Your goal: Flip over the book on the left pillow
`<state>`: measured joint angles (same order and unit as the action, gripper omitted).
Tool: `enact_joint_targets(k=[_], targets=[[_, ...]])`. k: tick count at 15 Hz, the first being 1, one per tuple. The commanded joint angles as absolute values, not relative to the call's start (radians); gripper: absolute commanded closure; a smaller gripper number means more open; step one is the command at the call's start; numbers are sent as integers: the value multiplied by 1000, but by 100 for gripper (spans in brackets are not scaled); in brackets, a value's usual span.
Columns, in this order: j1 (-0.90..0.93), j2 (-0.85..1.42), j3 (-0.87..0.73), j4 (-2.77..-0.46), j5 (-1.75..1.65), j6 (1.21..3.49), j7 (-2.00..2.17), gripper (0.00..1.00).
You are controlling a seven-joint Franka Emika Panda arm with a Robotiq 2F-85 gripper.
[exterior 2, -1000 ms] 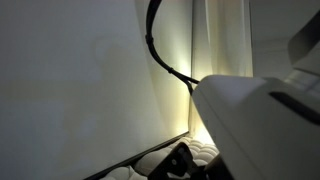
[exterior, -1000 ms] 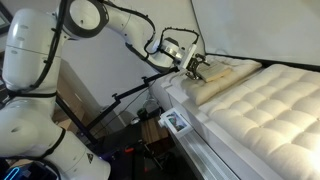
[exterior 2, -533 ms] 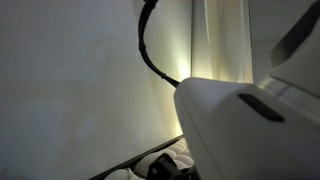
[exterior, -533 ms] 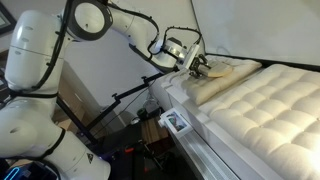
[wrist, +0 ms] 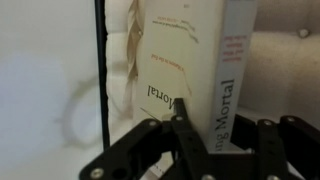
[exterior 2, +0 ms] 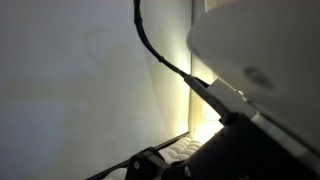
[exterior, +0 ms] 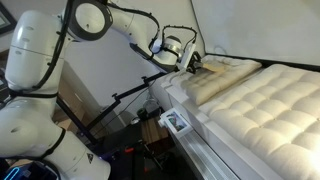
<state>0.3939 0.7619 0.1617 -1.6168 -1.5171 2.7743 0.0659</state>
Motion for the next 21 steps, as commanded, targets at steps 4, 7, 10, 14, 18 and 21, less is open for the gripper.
enact_joint_targets(k=[4, 7, 10, 14, 18, 21], targets=[[446, 671, 145, -1653, -1709, 2731, 388, 93], [446, 669, 136, -1657, -1695, 2613, 493, 93], [403, 693, 164, -1661, -1649, 2499, 524, 93], [379, 722, 162, -1662, -1592, 2365, 540, 93], [291, 743, 189, -1657, -1612, 2597, 537, 93], [241, 748, 172, -1644, -1692, 2808, 573, 93]])
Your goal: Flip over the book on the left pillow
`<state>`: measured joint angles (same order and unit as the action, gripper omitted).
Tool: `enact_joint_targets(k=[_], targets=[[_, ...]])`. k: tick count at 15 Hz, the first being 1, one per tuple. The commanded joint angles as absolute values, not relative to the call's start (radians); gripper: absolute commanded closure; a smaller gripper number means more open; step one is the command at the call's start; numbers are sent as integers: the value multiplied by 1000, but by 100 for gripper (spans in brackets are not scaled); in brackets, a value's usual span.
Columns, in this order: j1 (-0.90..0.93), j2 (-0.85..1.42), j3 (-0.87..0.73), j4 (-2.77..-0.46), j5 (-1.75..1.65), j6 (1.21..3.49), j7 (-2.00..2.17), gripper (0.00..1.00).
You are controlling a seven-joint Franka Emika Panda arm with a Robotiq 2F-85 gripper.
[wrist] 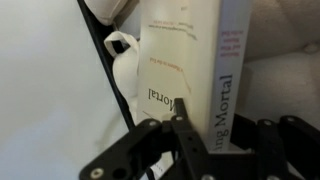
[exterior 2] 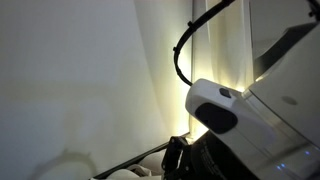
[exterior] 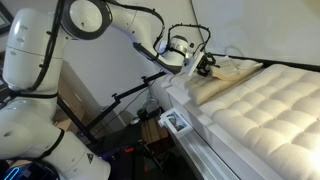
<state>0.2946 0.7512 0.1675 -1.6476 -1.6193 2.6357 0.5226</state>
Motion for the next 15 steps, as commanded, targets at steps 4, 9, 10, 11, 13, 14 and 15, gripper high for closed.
enact_joint_targets(k=[4, 9, 10, 11, 13, 14, 15], targets=[[149, 771, 179, -1590, -1837, 3077, 667, 93], [-6, 795, 315, -1489, -2039, 3303, 803, 93], [-55, 809, 378, -1468, -2057, 3312, 819, 93], [-97, 827, 433, -1458, -2054, 3307, 835, 93], [-172, 868, 539, -1448, -2050, 3268, 876, 93], [-201, 894, 584, -1446, -2046, 3234, 900, 93], [-226, 926, 622, -1439, -2048, 3212, 922, 93]])
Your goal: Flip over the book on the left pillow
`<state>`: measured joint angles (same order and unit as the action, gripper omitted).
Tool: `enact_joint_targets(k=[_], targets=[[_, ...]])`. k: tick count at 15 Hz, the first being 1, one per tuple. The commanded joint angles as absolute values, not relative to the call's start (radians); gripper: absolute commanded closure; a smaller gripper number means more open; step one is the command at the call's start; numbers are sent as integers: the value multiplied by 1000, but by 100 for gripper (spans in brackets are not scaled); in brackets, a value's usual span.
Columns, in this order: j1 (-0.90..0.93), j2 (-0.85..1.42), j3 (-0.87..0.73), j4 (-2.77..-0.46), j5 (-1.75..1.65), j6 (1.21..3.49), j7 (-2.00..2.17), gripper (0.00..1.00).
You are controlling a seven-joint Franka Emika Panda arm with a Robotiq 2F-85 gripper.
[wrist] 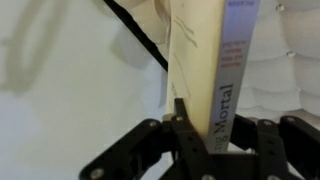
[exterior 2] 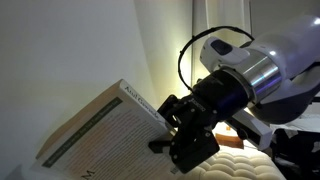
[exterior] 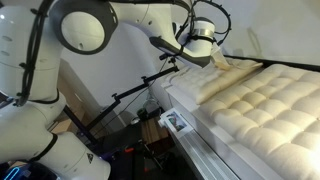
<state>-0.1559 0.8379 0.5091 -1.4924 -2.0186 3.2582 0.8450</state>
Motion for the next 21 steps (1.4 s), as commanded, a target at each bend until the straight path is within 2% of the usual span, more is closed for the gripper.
enact_joint_targets(k=[1, 10, 17, 18, 21], targets=[[-247, 951, 656, -1438, -2057, 3171, 958, 93], [-374, 1065, 853, -1498, -2275, 2869, 1441, 93], [-521, 1387, 1077, -1365, -2712, 3060, 1786, 93], [-528, 1439, 1109, -1330, -2617, 3104, 1667, 93], [-542, 1601, 1166, -1250, -2609, 3229, 1634, 93]])
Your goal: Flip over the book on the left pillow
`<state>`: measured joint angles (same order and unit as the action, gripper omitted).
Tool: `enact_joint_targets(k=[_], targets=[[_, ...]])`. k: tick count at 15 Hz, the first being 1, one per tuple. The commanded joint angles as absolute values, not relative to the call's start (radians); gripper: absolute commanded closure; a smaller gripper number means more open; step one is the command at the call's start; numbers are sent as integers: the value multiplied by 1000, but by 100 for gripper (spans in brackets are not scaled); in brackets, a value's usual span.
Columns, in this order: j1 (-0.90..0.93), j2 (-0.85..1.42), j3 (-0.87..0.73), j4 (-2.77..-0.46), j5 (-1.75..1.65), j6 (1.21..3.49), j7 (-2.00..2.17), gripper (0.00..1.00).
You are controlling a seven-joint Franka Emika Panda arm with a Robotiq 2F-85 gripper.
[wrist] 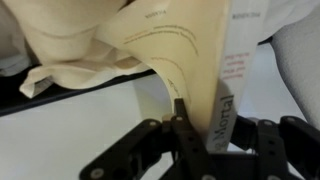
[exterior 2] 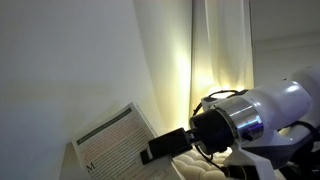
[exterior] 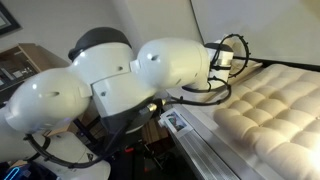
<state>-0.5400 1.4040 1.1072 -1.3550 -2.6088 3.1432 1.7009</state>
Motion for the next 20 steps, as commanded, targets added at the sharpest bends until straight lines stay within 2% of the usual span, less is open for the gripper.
enact_joint_targets(k=[1, 2, 3, 6, 13, 20], targets=[[-526, 1581, 1145, -1220, -2607, 3294, 1701, 93], [-494, 1500, 1085, -1192, -2605, 3351, 1839, 93], [-500, 1518, 1075, -1196, -2565, 3352, 1811, 93], [-492, 1500, 1011, -1231, -2536, 3206, 1804, 93], [-487, 1428, 954, -1284, -2468, 3121, 1797, 93], [-627, 1246, 1080, -1567, -2650, 2996, 1753, 93]])
